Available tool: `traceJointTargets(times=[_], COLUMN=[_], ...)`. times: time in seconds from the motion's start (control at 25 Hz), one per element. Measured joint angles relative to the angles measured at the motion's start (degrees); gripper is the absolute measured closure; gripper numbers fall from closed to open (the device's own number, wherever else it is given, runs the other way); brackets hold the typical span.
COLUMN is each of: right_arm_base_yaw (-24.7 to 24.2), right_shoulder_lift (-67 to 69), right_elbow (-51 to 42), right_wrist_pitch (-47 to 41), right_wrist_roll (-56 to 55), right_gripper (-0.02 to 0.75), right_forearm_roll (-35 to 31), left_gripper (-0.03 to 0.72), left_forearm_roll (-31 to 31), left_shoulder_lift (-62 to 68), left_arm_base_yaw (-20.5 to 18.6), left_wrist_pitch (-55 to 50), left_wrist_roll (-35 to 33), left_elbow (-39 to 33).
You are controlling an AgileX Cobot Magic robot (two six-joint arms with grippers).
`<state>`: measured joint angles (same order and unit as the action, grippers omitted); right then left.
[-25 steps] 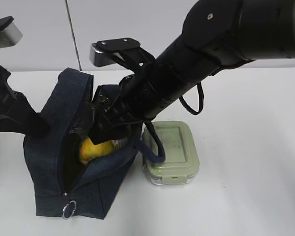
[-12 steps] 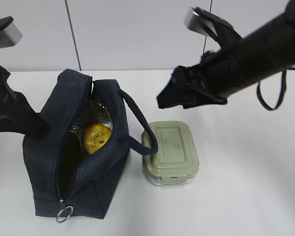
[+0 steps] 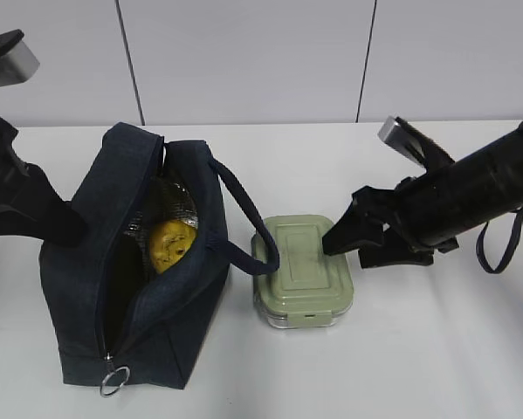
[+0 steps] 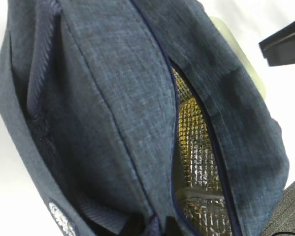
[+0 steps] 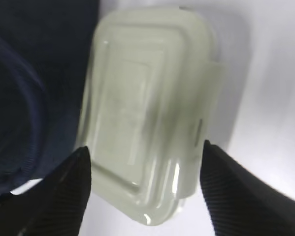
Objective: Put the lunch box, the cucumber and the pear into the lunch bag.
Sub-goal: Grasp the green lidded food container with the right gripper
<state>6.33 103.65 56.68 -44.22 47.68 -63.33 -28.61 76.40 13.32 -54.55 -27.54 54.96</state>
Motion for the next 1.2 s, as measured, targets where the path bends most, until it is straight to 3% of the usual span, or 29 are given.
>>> traceJointTargets(times=[0.28,0.64,1.2], right_arm_base_yaw=[-1.4,-1.4,-1.4], right_shoulder_lift=[3.0,8.1,11.6], right_elbow=[1.1,8.9,10.0], right_wrist_pitch=[-2.1,-8.0,-8.6], right_wrist_roll=[0.7,0.4,0.3], right_gripper=[0.203,0.204,0.204], right_forearm_roll=[5.0,5.5,6.5], left_gripper=[0.664,0.664,0.664], left_forearm_roll=[0.0,0.0,0.0], left_shoulder_lift=[0.0,0.0,0.0], left_arm_base_yaw=[0.0,0.0,0.0], left_wrist_pitch=[-0.2,-0.2,-0.1], left_wrist_roll=[0.0,0.0,0.0], left_elbow=[0.0,0.0,0.0])
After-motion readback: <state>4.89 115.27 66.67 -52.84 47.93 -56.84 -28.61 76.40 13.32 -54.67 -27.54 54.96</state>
